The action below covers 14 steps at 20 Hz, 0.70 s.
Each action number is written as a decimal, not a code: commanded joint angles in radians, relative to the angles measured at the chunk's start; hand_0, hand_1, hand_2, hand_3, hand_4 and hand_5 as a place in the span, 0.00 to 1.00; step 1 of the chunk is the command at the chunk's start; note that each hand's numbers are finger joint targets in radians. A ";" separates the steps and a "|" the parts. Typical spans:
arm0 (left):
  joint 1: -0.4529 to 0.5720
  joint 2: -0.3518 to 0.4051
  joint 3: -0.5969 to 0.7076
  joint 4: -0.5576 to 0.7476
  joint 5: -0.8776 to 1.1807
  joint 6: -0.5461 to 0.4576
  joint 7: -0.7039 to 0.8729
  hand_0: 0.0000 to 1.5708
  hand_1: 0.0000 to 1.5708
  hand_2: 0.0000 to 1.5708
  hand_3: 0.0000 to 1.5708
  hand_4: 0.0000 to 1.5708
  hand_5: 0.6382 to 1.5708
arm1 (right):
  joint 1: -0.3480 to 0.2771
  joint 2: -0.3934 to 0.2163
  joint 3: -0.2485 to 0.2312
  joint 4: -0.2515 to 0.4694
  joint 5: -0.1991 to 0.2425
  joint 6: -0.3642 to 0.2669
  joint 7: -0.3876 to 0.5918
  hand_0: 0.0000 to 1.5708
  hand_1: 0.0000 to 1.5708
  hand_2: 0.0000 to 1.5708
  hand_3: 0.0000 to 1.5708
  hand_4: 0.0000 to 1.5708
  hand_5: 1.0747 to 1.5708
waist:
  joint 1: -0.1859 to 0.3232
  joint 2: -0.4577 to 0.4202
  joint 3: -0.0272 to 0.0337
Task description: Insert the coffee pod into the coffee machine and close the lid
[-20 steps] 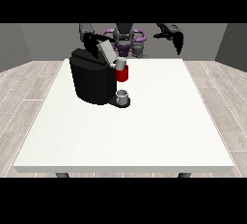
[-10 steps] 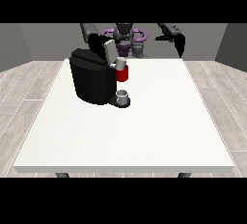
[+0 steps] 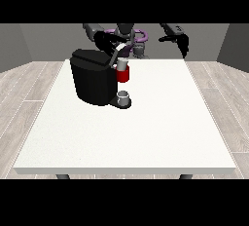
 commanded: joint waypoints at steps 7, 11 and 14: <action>0.027 -0.036 -0.073 -0.062 -0.035 0.005 -0.071 0.00 0.00 0.00 0.00 0.13 1.00 | -0.072 -0.009 -0.001 0.047 0.065 -0.030 -0.029 0.00 0.00 0.00 0.00 0.09 1.00 | 0.062 0.023 0.0000; 0.014 -0.037 -0.060 -0.055 0.009 -0.012 -0.046 0.00 0.00 0.00 0.00 0.13 1.00 | -0.060 0.038 0.008 0.010 0.038 -0.011 0.002 0.00 0.00 0.00 0.00 0.08 1.00 | 0.021 -0.029 0.0000; 0.063 -0.085 -0.087 -0.026 -0.034 0.039 -0.089 0.00 0.00 0.00 0.00 0.12 1.00 | -0.014 0.104 0.069 -0.041 0.033 0.025 -0.008 0.00 0.00 0.00 0.00 0.08 1.00 | -0.027 -0.084 -0.0001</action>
